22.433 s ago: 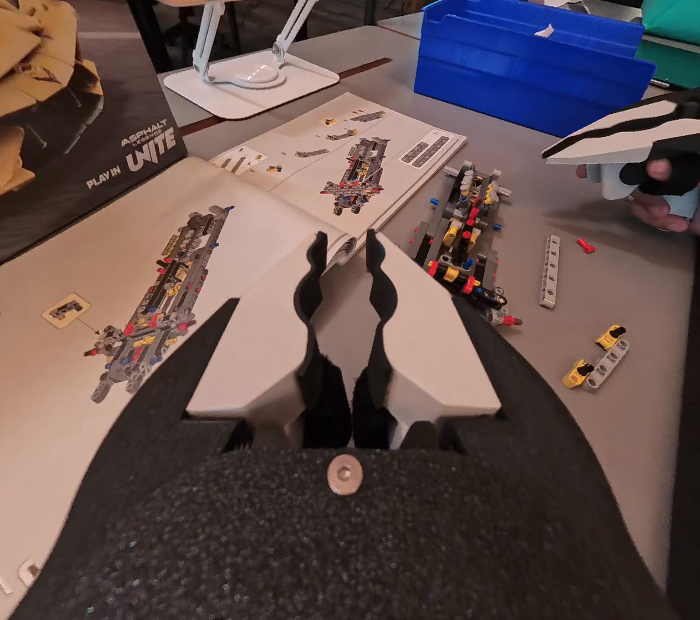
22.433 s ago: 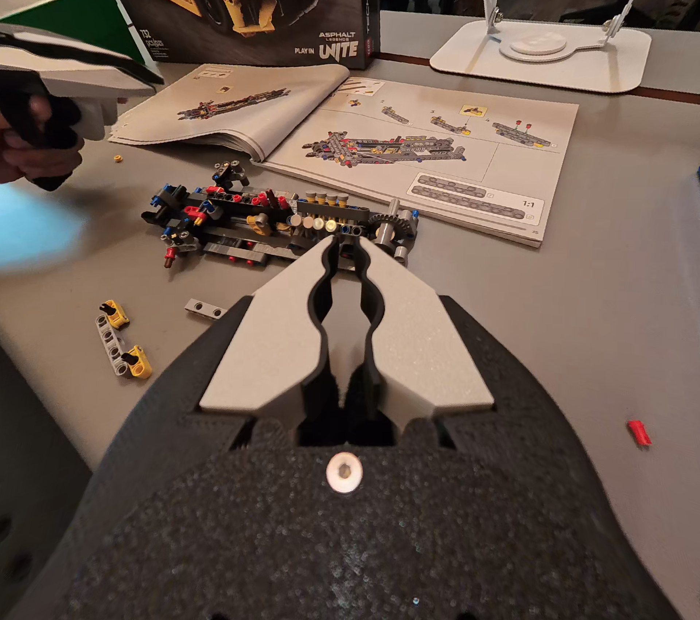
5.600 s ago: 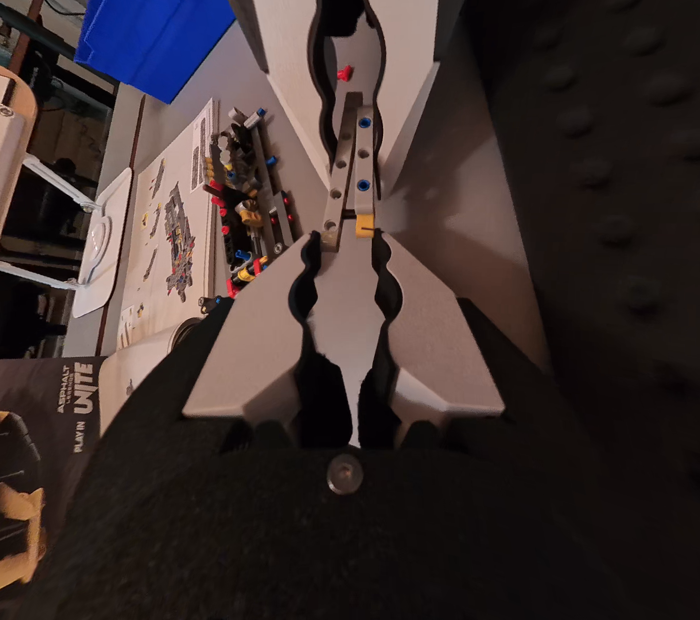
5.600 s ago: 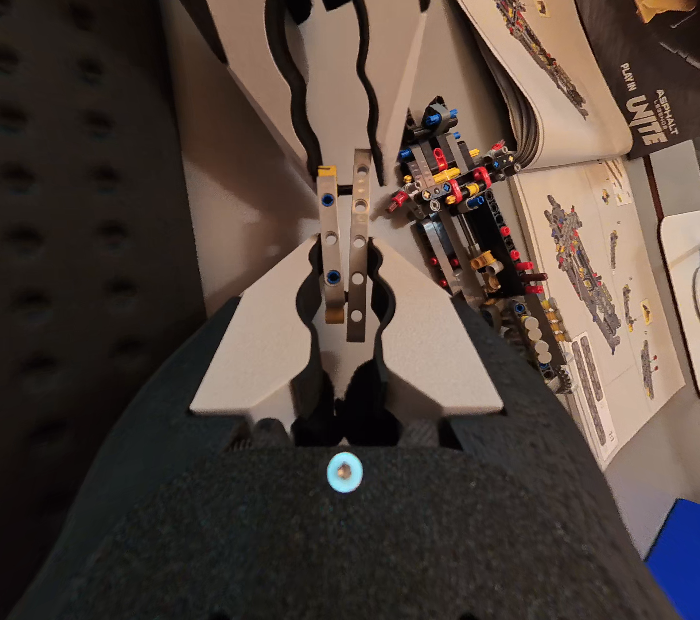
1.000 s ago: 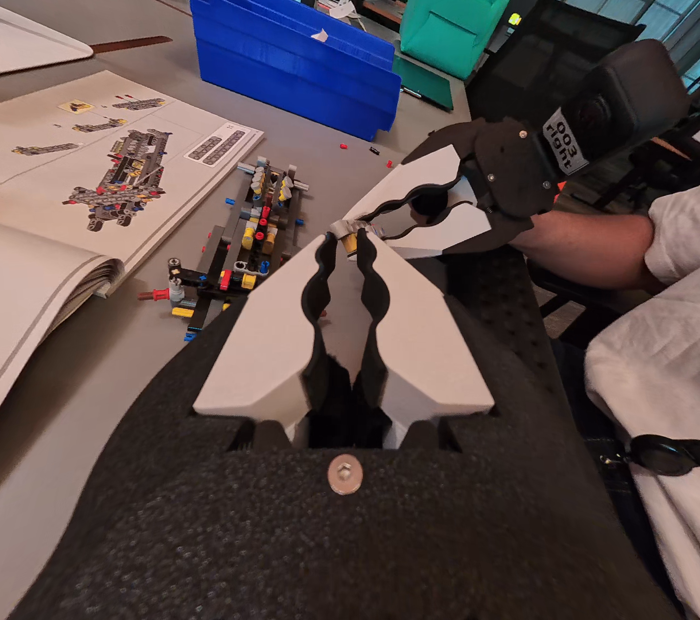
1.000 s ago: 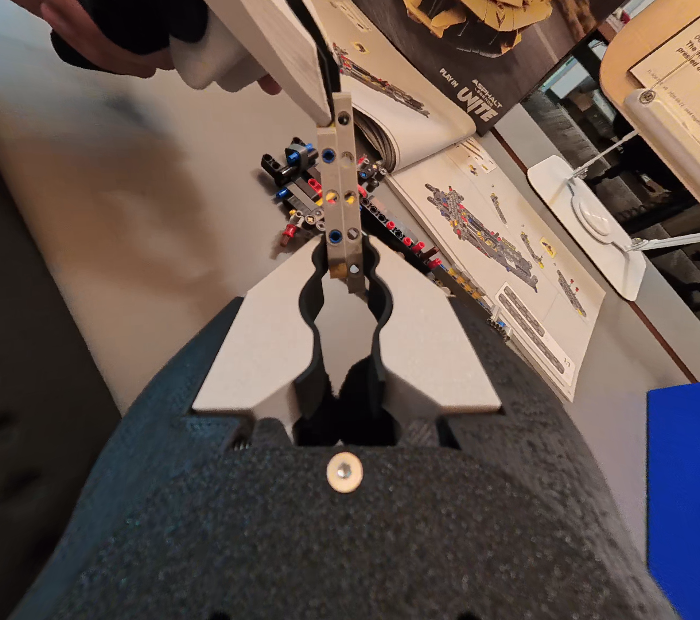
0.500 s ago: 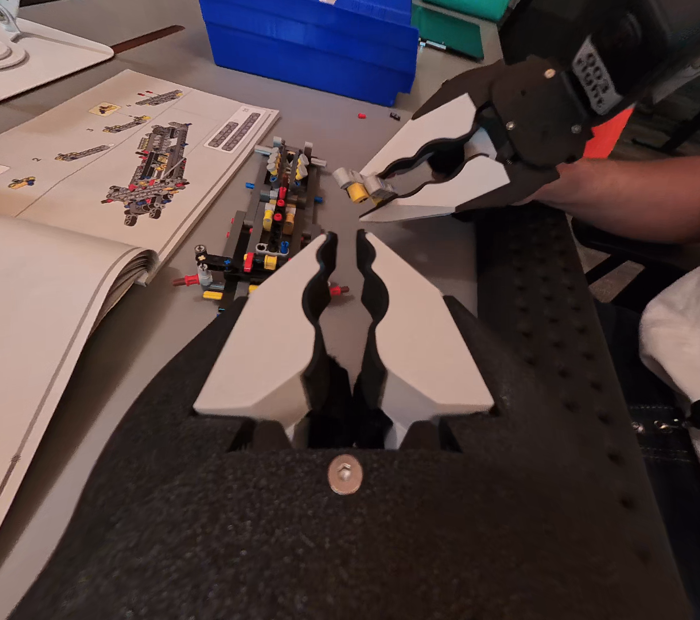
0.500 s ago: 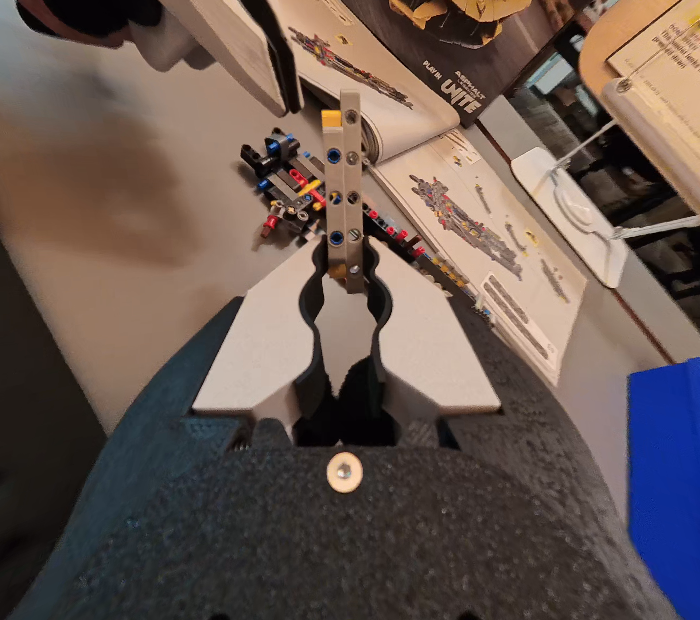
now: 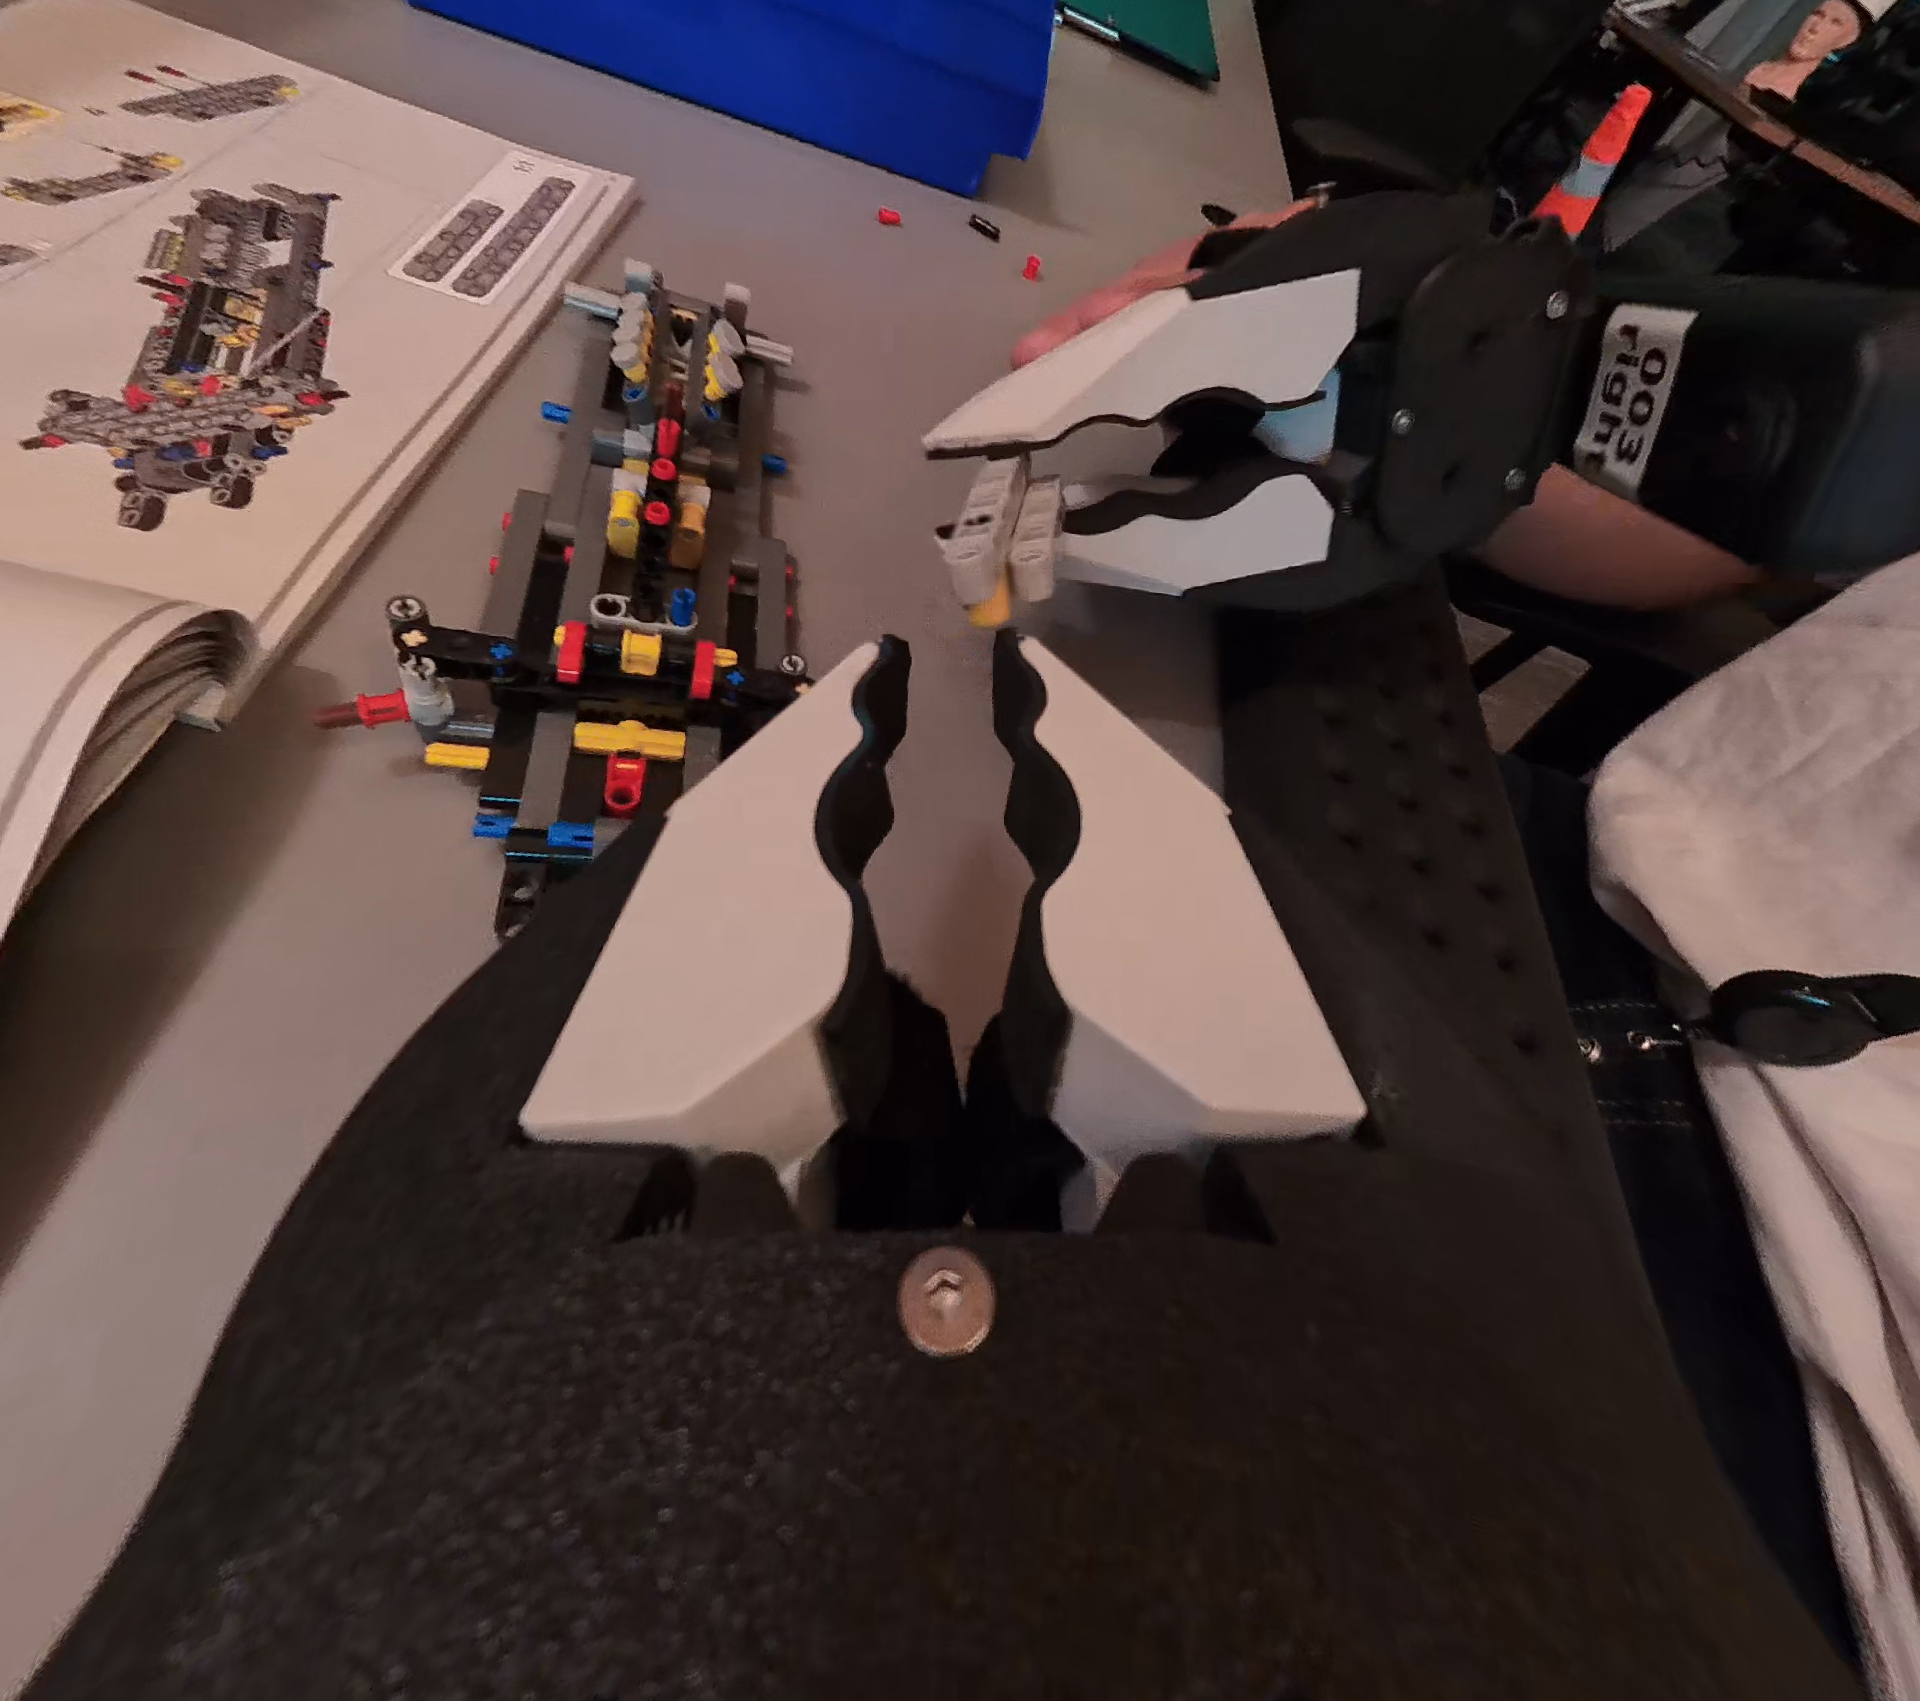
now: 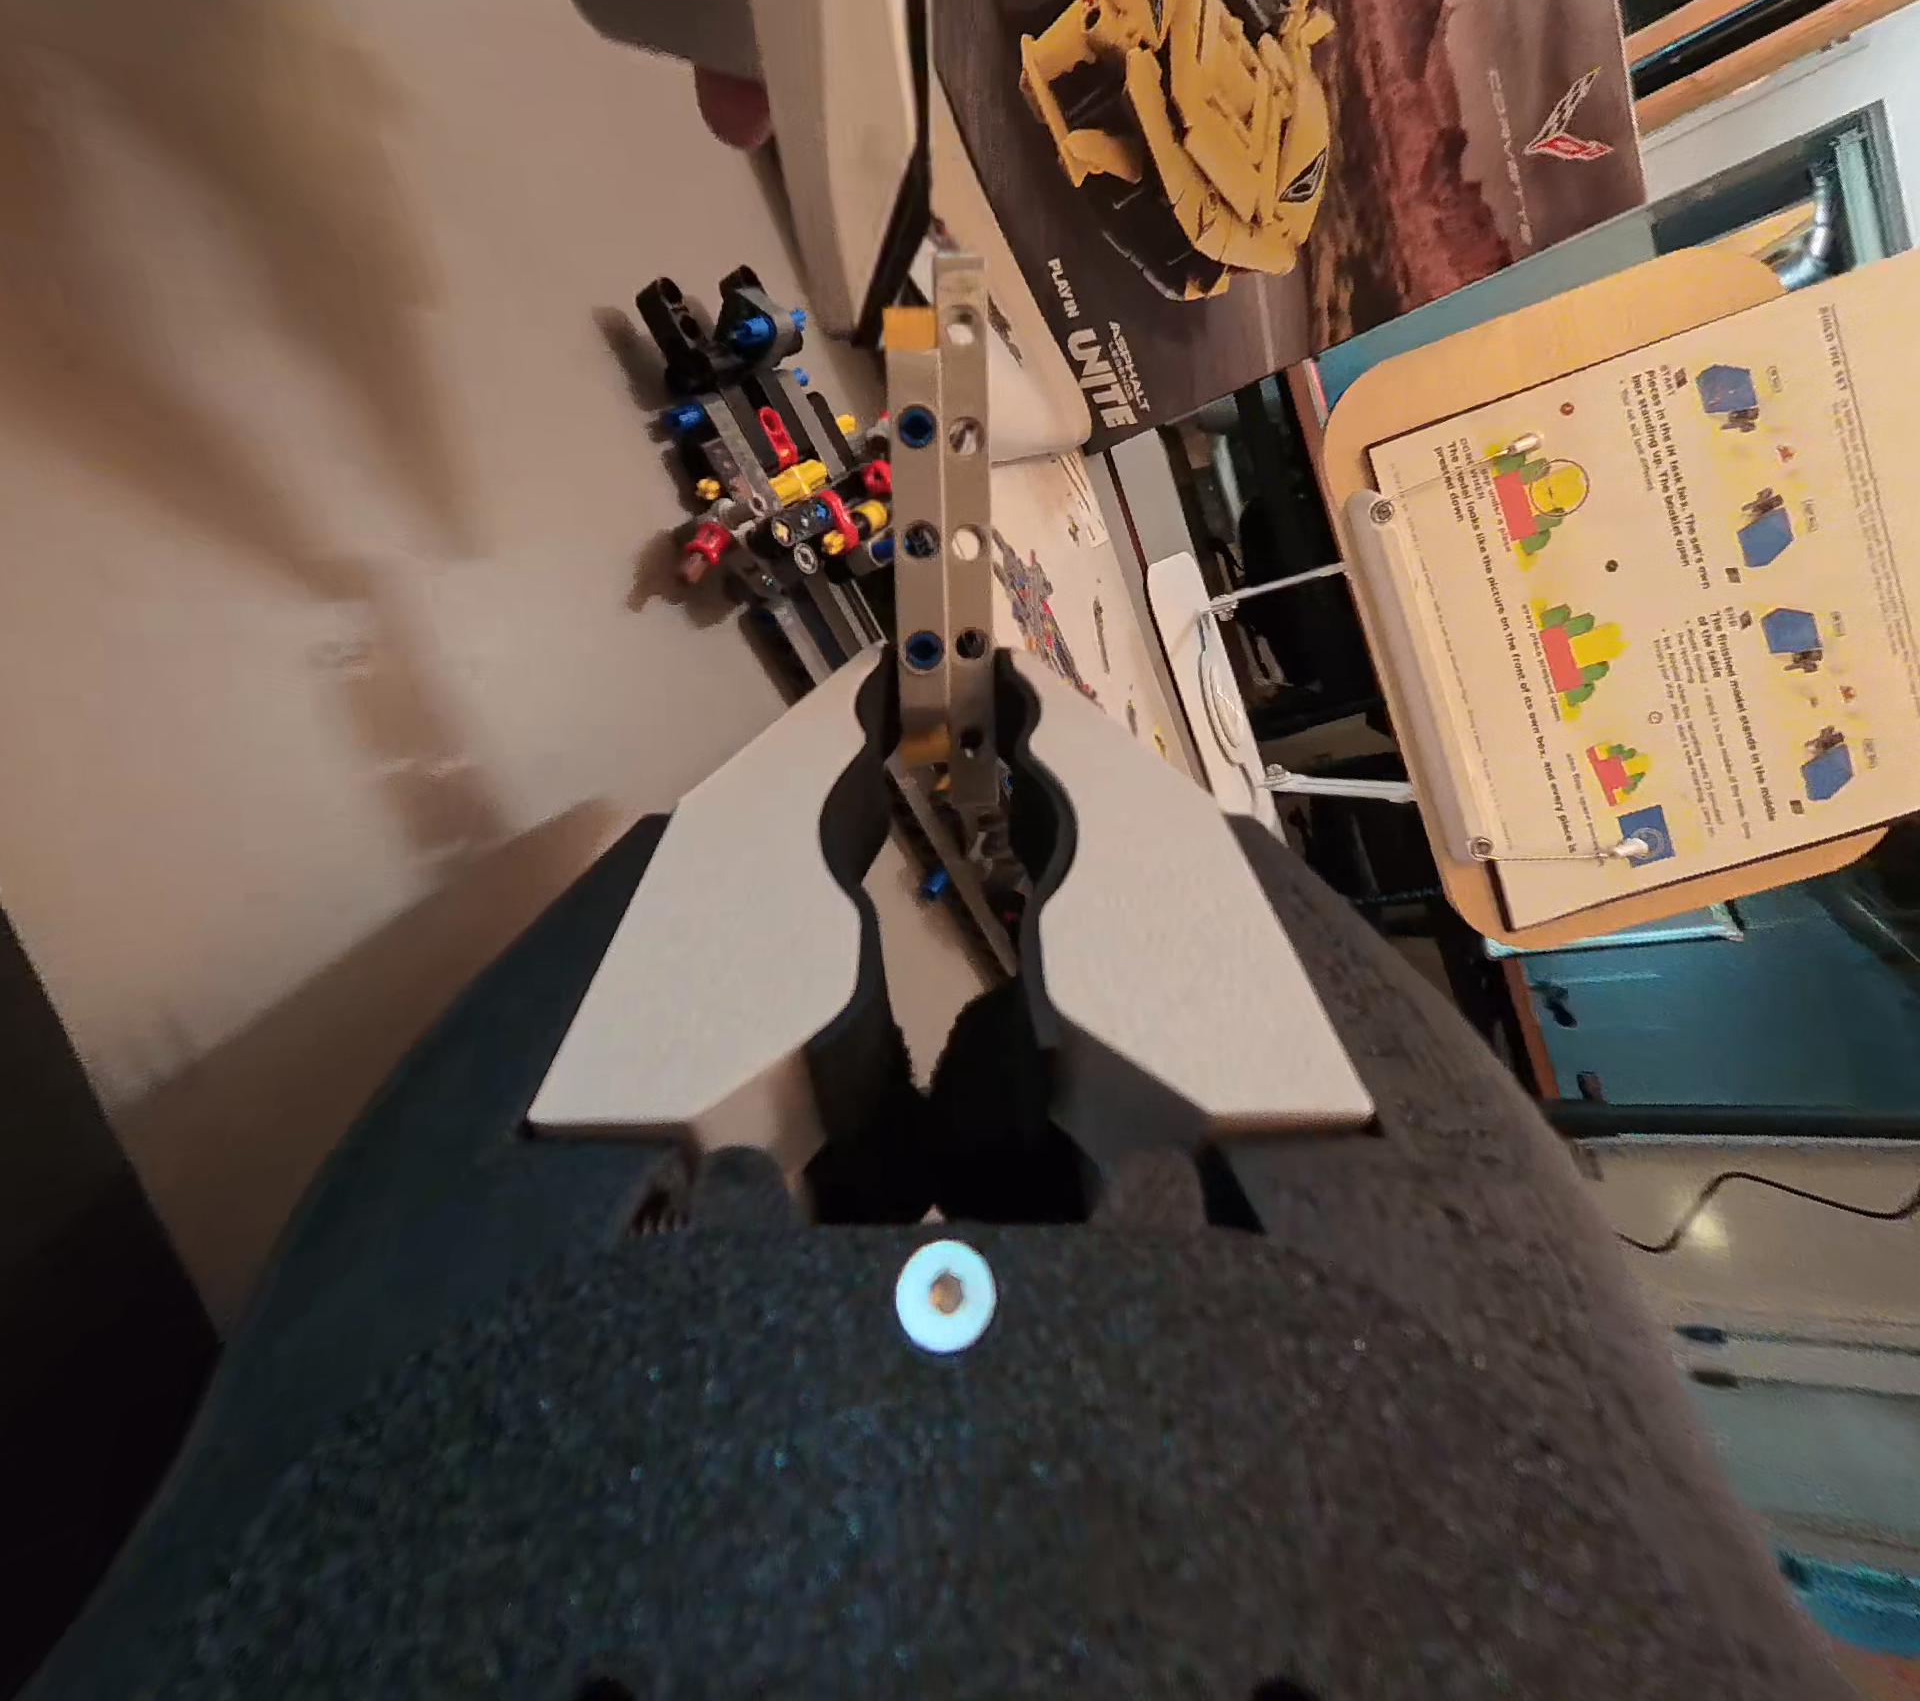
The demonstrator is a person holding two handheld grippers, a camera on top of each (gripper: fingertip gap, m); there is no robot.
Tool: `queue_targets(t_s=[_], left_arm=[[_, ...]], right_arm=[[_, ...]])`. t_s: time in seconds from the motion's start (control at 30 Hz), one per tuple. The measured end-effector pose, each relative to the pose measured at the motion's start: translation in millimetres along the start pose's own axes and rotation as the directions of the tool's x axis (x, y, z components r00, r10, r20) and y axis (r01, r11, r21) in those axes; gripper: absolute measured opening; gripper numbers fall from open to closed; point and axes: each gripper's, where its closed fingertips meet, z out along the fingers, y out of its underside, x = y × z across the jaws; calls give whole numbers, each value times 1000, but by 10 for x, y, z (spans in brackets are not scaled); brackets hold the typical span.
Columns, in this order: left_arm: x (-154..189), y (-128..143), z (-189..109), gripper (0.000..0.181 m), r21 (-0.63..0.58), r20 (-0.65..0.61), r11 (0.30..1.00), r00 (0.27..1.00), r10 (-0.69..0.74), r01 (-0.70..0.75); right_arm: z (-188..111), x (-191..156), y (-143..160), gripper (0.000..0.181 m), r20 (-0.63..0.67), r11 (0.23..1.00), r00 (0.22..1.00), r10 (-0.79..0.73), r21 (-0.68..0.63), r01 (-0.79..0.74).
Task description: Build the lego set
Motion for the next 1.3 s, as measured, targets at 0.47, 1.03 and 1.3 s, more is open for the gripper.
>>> queue_targets(t_s=[0.47, 1.03, 1.3], left_arm=[[-45, -46, -87, 3, 21, 11, 1000, 1000, 22, -22], [107, 171, -11, 7, -86, -66, 992, 994, 91, -97], [73, 318, 16, 4, -165, -45, 972, 986, 160, -165]], right_arm=[[7, -71, 28, 16, 19, 999, 999, -46, -1, 46], [31, -247, 51, 16, 78, 991, 989, -129, -29, 132], [39, -310, 100, 16, 92, 987, 984, -154, -31, 157]])
